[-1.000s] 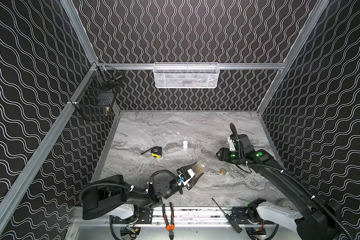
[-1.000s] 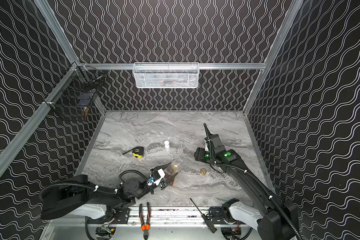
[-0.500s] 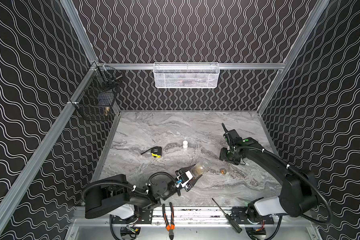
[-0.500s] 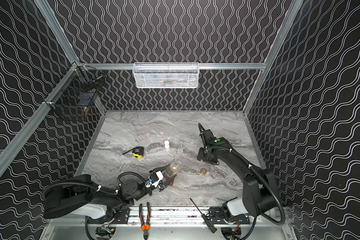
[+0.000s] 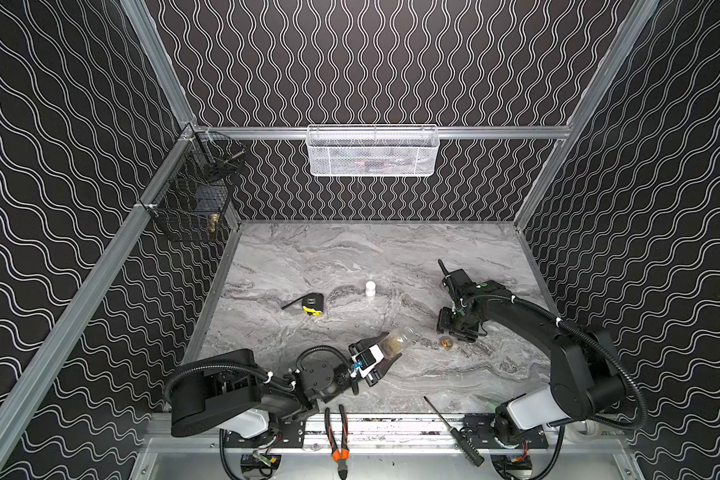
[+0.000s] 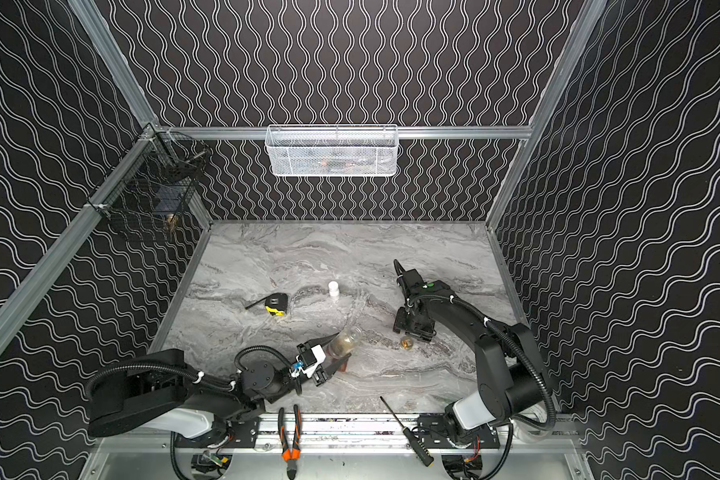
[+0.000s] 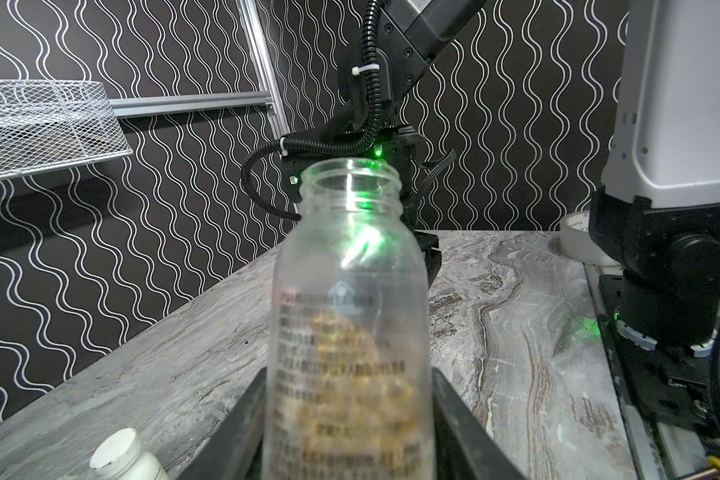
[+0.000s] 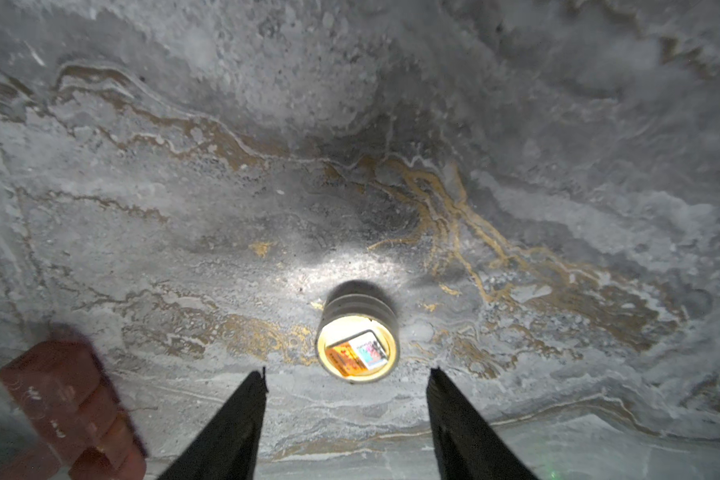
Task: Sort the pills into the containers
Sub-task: 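Lower the right gripper over the gold cap and close on it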
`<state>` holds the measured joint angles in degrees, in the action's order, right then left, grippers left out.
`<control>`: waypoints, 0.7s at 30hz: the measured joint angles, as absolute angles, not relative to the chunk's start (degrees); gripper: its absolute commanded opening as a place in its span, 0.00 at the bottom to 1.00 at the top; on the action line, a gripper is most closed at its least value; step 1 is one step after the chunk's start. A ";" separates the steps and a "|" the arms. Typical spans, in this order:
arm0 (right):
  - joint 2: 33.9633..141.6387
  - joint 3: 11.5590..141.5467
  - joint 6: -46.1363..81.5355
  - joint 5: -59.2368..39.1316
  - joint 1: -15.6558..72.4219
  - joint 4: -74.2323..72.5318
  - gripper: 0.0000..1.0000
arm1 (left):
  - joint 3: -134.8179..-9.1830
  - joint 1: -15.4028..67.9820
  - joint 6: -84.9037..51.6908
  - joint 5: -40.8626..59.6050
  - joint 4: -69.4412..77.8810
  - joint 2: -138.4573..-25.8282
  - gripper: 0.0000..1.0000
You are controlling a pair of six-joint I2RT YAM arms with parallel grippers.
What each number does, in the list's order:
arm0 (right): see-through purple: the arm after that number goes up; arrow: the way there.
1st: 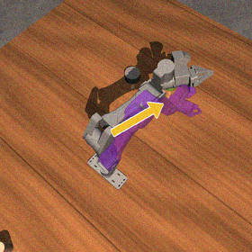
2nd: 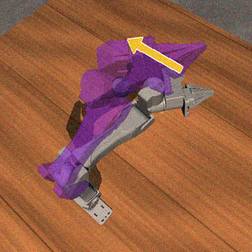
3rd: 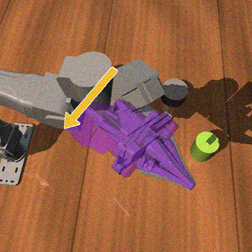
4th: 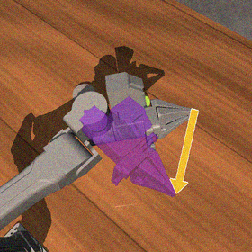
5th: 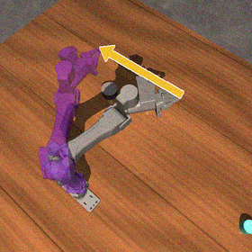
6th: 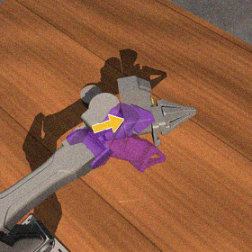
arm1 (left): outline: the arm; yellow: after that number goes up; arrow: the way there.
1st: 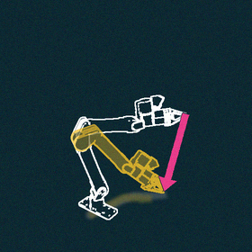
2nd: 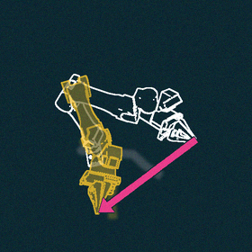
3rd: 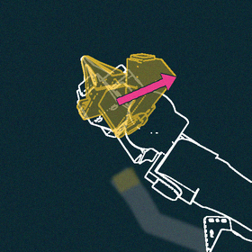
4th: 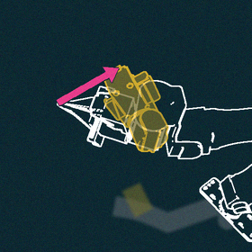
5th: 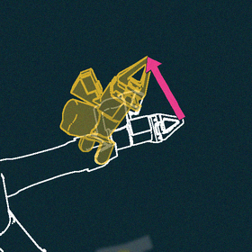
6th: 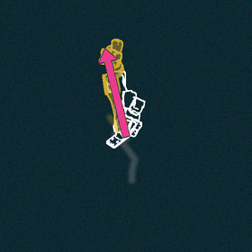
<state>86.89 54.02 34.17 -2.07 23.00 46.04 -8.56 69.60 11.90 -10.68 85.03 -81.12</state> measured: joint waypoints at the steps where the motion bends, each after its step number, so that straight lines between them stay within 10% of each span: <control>1: 87.00 53.84 34.33 -2.22 23.20 45.95 0.63 | -8.56 69.60 11.90 -10.70 85.03 -81.12 0.00; 21: 92.25 53.52 35.07 -0.49 24.64 45.56 0.58 | -7.57 69.60 11.86 -10.72 85.19 -80.73 0.00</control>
<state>92.25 53.52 35.07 -0.49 24.64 45.56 -7.57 69.60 11.86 -10.72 85.19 -80.73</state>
